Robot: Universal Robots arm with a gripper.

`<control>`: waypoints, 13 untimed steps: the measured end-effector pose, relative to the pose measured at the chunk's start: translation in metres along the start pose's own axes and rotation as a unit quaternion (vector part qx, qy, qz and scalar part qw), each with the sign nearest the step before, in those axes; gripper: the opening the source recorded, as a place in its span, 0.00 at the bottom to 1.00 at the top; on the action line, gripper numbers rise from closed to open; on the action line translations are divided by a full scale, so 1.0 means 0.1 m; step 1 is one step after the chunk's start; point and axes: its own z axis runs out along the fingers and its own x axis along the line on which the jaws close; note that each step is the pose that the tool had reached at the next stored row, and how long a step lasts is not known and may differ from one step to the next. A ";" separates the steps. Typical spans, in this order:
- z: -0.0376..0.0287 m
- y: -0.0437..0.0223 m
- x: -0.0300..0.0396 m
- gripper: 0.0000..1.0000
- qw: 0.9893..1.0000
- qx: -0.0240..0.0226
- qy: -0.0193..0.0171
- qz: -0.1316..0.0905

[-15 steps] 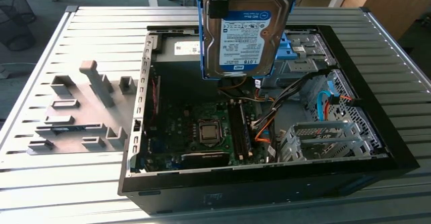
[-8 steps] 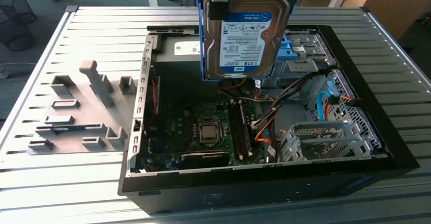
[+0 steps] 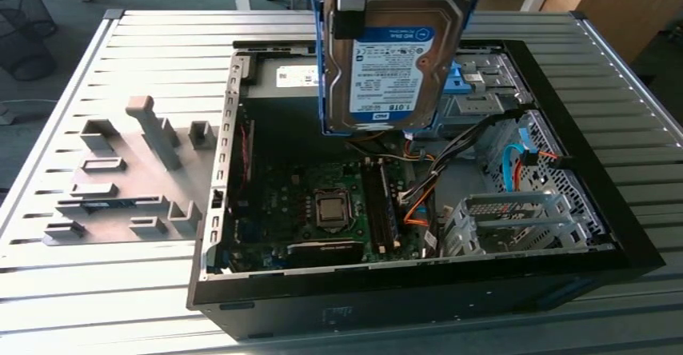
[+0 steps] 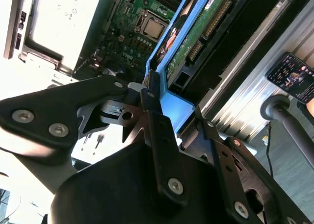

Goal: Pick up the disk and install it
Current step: 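Insert the disk into the insertion slot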

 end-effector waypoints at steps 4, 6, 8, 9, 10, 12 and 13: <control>0.006 -0.071 0.001 0.37 1.000 0.000 0.000 0.000; 0.009 -0.129 -0.001 0.37 1.000 0.000 0.000 0.000; 0.013 -0.163 -0.002 0.37 1.000 0.000 0.000 0.000; 0.013 -0.173 -0.002 0.37 1.000 0.000 0.000 0.000; 0.013 -0.177 -0.002 0.37 1.000 -0.001 0.000 0.000; 0.012 -0.177 -0.003 0.37 1.000 -0.001 0.000 0.000; 0.013 -0.180 -0.003 0.37 1.000 0.000 0.000 0.000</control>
